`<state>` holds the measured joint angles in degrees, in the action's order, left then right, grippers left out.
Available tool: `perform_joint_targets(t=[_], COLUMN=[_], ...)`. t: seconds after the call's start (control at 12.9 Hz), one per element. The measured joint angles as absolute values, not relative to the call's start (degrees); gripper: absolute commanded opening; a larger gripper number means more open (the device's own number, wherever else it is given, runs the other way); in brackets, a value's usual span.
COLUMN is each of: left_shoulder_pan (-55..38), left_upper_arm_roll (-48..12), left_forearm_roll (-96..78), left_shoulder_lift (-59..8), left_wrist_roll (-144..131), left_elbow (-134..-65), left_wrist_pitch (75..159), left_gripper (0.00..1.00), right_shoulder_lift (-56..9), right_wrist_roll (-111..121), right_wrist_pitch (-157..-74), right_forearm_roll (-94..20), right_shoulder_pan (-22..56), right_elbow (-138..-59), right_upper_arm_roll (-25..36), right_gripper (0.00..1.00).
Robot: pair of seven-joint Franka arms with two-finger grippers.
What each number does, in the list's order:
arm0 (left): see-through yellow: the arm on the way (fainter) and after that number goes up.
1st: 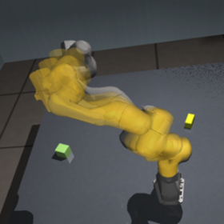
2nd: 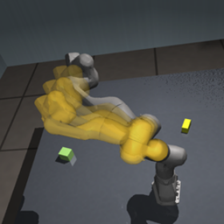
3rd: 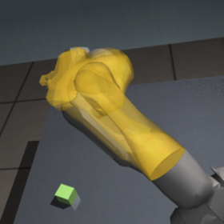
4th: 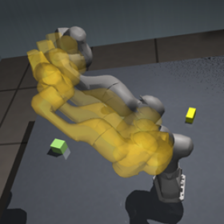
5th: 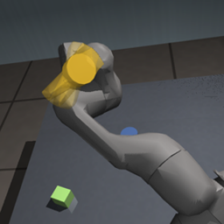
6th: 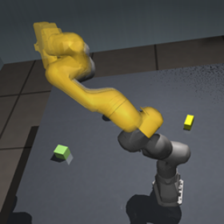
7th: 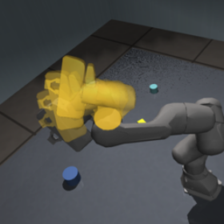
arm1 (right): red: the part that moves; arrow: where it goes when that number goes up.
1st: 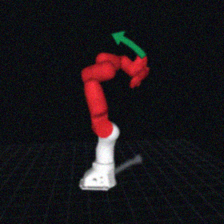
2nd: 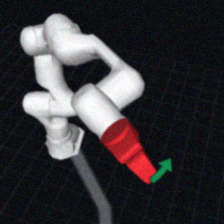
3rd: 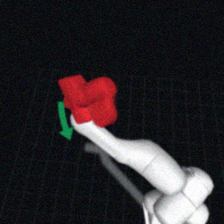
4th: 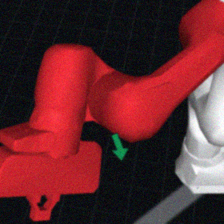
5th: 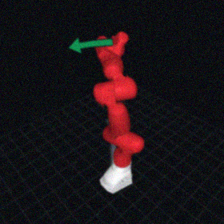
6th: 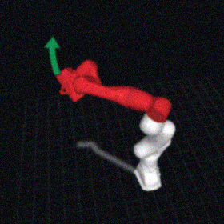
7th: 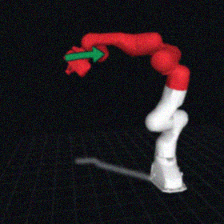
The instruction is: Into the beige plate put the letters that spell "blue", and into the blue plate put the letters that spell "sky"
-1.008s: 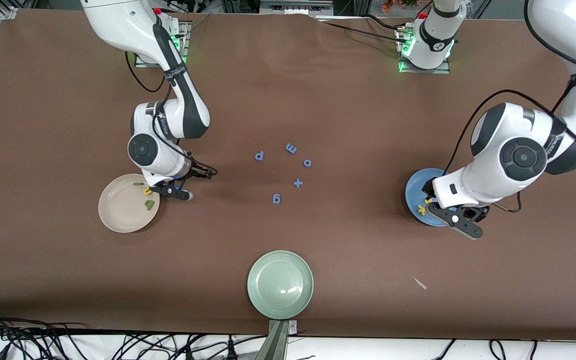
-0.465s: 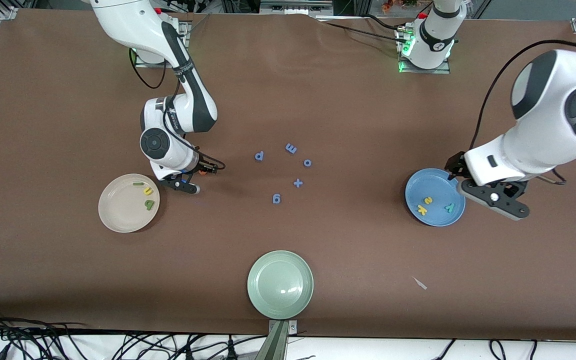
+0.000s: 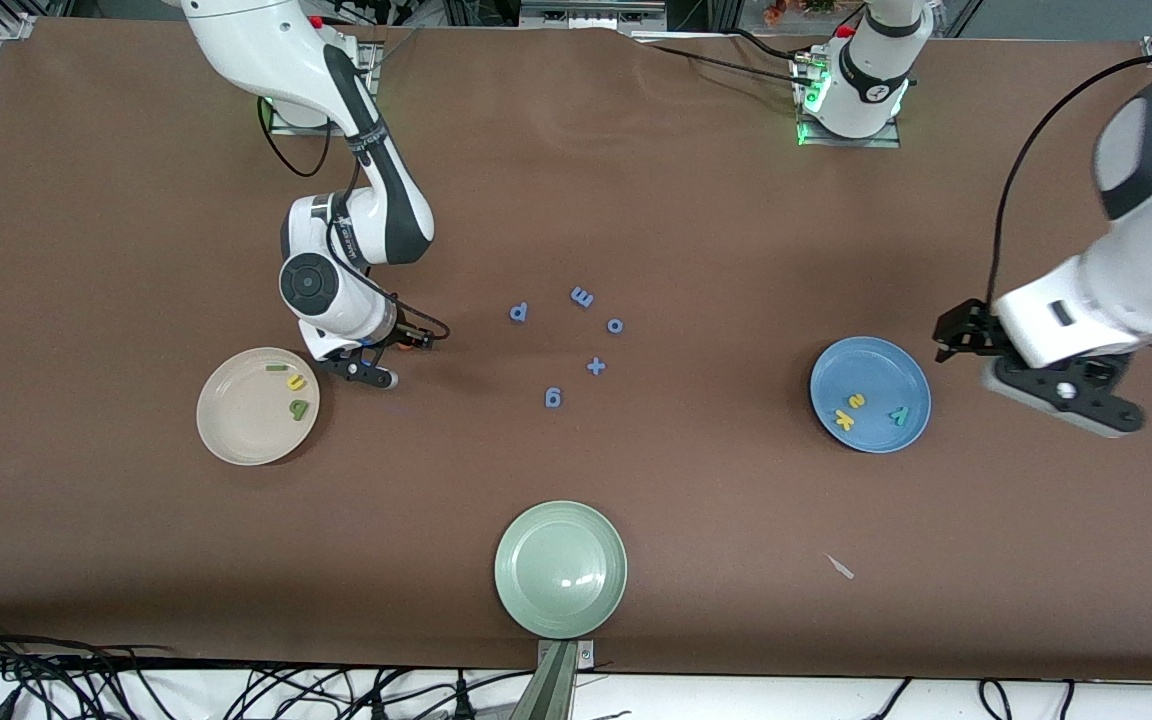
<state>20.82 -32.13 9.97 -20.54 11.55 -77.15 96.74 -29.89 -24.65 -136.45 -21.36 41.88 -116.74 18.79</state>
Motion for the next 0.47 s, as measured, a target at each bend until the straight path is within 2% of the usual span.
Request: perform_joint_targets(t=[0.16,0.47], left_shoulder_pan=[23.1,21.4], left_upper_arm_roll=[-32.1,-32.2], left_forearm_roll=[7.6,7.3], left_shoulder_lift=[-20.4,-19.1], left_wrist_roll=[11.7,11.4], left_elbow=[-73.9,-72.1], left_wrist_pitch=[96.7,94.2], left_gripper=[1.0,1.0], right_shoulder_lift=[-30.3,-30.4], right_wrist_roll=[-24.5,-24.1], right_wrist_pitch=[-137.0,-137.1], right_forearm_roll=[-21.4,-21.4], right_shoulder_pan=[41.9,41.9], right_elbow=[-116.8,-116.8], right_upper_arm_roll=[18.8,19.1], right_gripper=[0.61,0.6])
